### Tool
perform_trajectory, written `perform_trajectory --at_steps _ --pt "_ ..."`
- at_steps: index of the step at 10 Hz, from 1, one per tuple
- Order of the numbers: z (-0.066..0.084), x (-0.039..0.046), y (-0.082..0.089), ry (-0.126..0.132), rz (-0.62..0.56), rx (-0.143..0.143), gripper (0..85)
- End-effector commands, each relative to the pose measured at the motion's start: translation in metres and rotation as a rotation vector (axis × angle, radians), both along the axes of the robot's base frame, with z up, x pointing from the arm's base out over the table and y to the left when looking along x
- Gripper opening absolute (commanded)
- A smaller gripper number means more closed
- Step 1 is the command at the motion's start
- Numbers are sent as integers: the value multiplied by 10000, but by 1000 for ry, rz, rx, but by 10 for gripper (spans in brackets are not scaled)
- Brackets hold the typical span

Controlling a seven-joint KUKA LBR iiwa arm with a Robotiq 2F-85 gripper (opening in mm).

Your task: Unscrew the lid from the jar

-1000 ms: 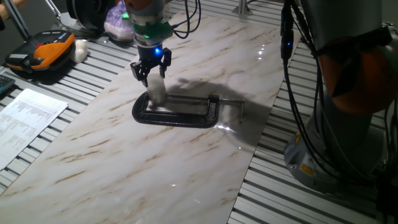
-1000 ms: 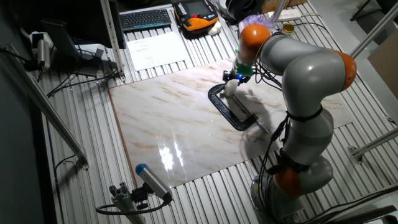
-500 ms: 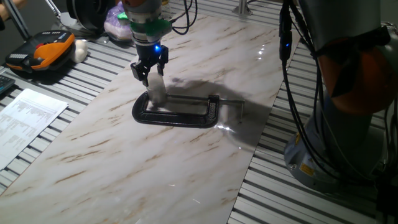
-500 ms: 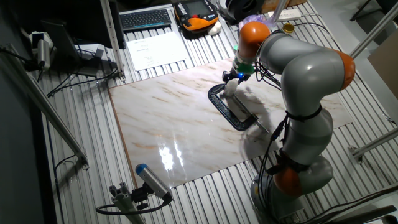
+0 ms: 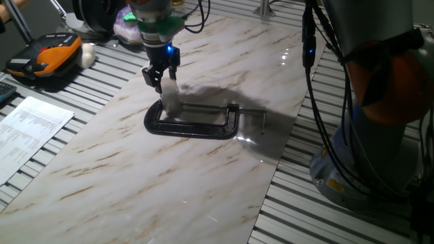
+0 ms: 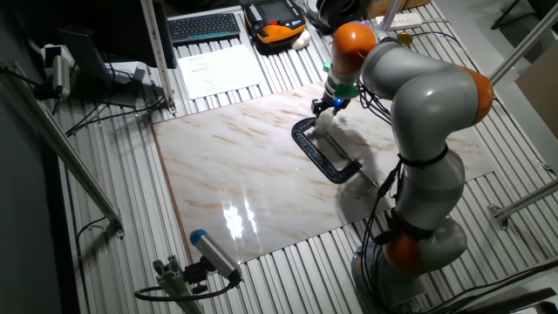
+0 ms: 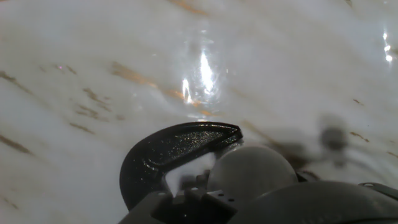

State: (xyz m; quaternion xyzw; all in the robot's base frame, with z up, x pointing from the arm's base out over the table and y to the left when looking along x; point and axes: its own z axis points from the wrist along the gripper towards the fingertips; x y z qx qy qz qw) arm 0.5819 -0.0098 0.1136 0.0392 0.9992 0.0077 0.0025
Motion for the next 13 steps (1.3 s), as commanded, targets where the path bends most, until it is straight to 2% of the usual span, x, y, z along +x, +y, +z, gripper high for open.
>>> perform_trajectory --at_steps 1,3,5,8,10,11,12,13 --pt "18 1 1 0 8 3 0" --pt "51 9 3 -20 30 11 0" --pt "65 8 2 -26 35 17 0" --pt "97 -12 6 -25 35 6 0" --pt "147 -54 -13 -26 33 9 0" --pt "178 -82 -14 -41 33 0 0" --pt "208 -111 3 -93 52 -30 0" --pt "226 -122 39 -123 77 -60 0"
